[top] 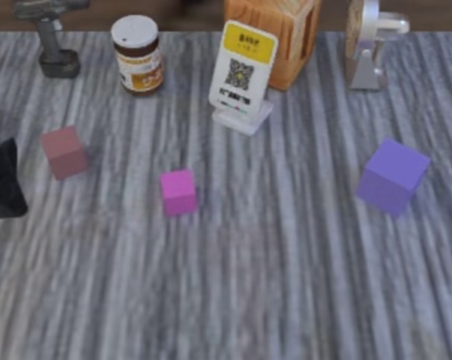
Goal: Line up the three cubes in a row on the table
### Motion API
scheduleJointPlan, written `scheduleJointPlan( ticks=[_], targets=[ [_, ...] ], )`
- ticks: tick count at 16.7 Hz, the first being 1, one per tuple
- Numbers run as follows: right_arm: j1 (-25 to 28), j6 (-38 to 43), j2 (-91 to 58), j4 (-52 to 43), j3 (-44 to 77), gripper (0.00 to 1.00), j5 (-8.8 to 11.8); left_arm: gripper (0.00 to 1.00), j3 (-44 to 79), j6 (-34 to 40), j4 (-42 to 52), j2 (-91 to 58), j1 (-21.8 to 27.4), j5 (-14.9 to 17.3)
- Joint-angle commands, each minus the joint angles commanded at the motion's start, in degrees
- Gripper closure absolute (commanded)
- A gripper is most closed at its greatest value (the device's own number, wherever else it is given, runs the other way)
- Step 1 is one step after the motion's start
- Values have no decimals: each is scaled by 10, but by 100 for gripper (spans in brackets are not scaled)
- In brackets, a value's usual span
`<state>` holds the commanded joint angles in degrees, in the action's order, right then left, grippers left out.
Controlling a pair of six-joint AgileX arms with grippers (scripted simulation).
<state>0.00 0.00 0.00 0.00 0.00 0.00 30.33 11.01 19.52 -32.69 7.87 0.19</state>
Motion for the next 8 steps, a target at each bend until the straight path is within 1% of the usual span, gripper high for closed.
scheduleJointPlan(
  ticks=[8],
  targets=[
    [0,0,0,0,0,0,0,0,413,146,275,-534,103,1]
  ],
)
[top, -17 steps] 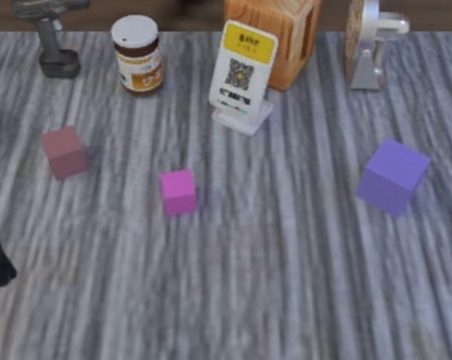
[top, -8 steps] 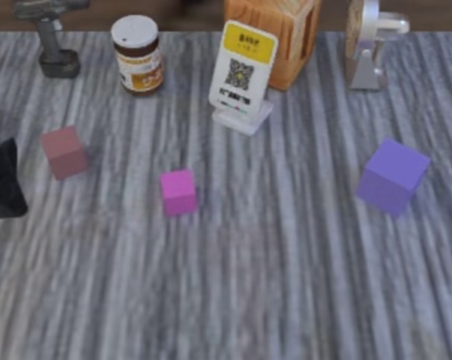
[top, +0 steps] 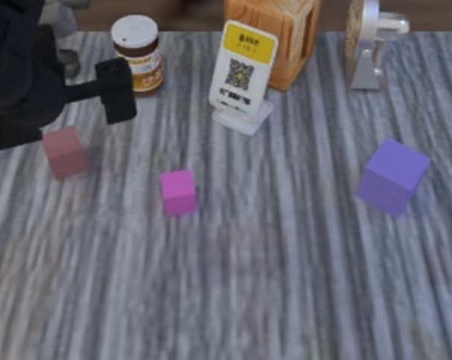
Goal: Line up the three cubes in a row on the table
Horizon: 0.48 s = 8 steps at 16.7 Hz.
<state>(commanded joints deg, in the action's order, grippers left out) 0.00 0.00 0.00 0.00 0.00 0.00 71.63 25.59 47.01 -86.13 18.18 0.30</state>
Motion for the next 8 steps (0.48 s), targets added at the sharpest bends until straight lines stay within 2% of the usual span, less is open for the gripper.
scheduleJointPlan(
  ticks=[4,8],
  targets=[
    [0,0,0,0,0,0,0,0,174,64,117,-212,45,1],
    [0,0,0,0,0,0,0,0,312,111,198,-358,78,0]
  ],
)
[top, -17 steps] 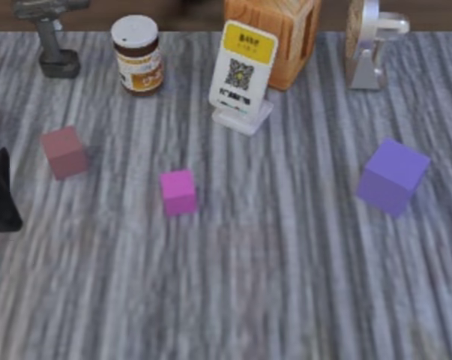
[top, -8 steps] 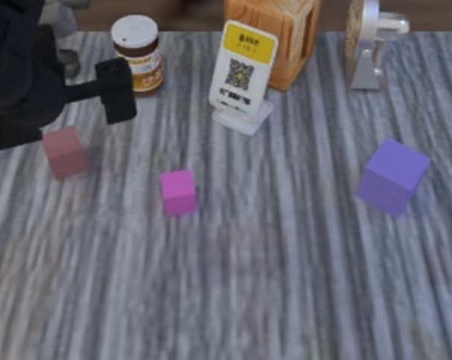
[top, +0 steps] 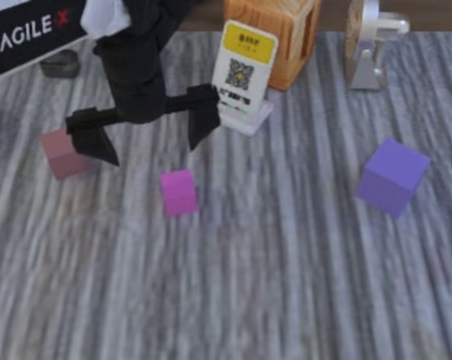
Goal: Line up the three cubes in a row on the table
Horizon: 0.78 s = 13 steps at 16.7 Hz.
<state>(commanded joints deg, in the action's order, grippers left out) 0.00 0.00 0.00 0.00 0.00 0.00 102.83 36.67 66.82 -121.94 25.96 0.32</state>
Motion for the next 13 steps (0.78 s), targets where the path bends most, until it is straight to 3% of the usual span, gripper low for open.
scheduleJointPlan(
  ticks=[4,13],
  targets=[
    [0,0,0,0,0,0,0,0,67,23,36,-70,15,-1],
    [0,0,0,0,0,0,0,0,37,21,-6,-85,14,-1]
  ],
)
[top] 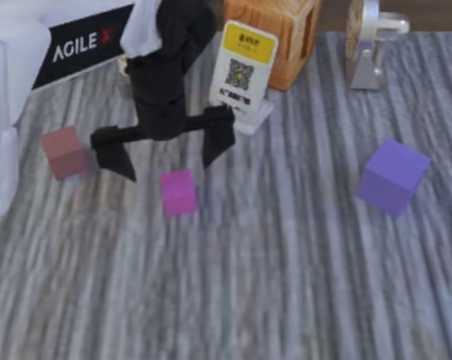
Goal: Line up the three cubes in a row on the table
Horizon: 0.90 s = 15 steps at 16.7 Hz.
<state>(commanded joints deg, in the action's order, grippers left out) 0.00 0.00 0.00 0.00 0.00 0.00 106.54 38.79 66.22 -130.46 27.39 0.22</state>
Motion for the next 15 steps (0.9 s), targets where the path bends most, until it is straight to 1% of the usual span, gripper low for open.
scheduleJointPlan(
  ticks=[5,10,15],
  targets=[
    [0,0,0,0,0,0,0,0,-73,0,-114,-36,1,0],
    [0,0,0,0,0,0,0,0,-84,1,-128,-42,1,0],
    [0,0,0,0,0,0,0,38,-84,1,-128,-42,1,0]
  ],
)
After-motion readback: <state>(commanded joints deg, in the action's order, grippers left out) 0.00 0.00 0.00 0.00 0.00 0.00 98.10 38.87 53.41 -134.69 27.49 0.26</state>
